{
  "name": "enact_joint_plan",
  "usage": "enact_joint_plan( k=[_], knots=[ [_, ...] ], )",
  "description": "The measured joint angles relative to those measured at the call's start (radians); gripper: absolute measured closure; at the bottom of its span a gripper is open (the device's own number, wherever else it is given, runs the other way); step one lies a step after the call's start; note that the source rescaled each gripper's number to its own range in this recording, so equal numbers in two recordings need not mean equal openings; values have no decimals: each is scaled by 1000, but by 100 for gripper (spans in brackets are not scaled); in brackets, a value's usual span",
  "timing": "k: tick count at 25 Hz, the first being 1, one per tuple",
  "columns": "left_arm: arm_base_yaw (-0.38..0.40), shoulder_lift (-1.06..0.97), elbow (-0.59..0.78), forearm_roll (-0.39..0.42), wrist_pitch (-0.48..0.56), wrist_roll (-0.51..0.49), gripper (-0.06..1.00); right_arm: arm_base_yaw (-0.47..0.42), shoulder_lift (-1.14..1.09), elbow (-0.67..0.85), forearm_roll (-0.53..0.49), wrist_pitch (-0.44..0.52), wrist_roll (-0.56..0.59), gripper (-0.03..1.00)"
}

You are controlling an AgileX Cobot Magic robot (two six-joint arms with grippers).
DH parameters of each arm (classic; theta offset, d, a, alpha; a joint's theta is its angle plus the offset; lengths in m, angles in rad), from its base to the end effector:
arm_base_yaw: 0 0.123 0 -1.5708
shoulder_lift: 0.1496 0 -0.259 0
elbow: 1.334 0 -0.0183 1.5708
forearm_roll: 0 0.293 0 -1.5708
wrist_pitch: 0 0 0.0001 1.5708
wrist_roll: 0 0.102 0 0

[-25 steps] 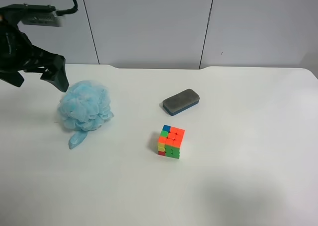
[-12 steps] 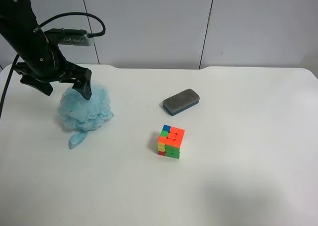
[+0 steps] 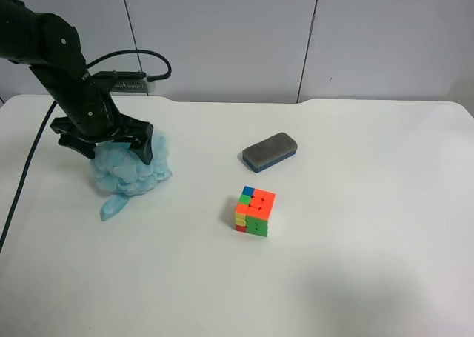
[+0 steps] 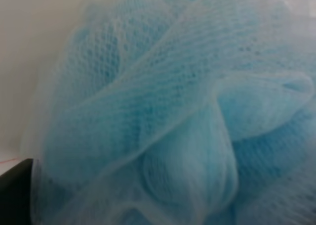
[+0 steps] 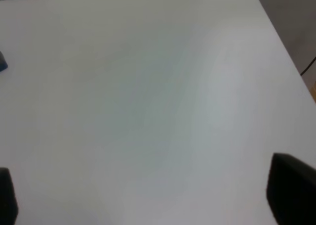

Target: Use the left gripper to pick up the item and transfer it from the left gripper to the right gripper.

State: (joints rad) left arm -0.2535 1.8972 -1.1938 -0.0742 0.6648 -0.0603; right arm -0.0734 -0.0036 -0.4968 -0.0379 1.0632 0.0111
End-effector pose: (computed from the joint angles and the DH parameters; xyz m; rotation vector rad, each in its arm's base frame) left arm 0.3836 -0.1042 0.1012 0.2022 2.8534 -0.1419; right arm 0.0676 -0.0084 0.2916 0.0883 2.0450 -0.0843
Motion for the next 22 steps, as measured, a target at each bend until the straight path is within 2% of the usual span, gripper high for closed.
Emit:
enact_joint_plan(
  k=[2, 4, 6, 11, 12, 18, 22],
  knots=[
    [0, 22, 0, -2, -12, 0, -5, 0, 0, 0, 0, 0, 0, -3],
    [0, 39, 0, -6, -24, 0, 4, 0, 0, 0, 0, 0, 0, -3],
    [0, 52, 0, -12, -35, 0, 18, 0, 0, 0, 0, 0, 0, -3],
    [0, 63, -1, -17, -34, 0, 72, 0, 0, 0, 0, 0, 0, -3],
    [0, 63, -1, -17, -29, 0, 77, 0, 0, 0, 0, 0, 0, -3],
    [0, 63, -3, -17, -25, 0, 78, 0, 0, 0, 0, 0, 0, -3],
    [0, 49, -38, -17, 45, 14, 79, 0, 0, 0, 0, 0, 0, -3]
  ],
)
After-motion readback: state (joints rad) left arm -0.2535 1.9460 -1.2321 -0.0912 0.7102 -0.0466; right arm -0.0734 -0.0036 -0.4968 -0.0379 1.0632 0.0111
